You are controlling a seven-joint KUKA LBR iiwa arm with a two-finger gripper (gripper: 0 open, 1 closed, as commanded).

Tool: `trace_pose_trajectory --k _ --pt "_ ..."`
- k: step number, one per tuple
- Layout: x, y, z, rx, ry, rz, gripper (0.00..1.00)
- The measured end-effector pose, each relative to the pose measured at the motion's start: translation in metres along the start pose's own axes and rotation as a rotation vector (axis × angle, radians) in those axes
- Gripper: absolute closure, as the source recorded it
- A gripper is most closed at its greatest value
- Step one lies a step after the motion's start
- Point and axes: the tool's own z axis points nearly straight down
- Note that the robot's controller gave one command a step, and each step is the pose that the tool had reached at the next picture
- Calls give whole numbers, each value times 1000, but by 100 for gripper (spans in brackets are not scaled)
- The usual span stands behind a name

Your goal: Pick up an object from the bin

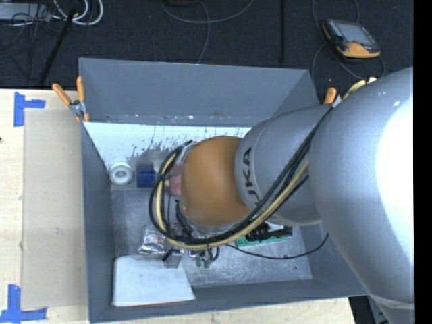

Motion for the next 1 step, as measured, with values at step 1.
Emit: trace_pose_trajectory --k 1 --pt "-4 8 -93 -10 -15 8 100"
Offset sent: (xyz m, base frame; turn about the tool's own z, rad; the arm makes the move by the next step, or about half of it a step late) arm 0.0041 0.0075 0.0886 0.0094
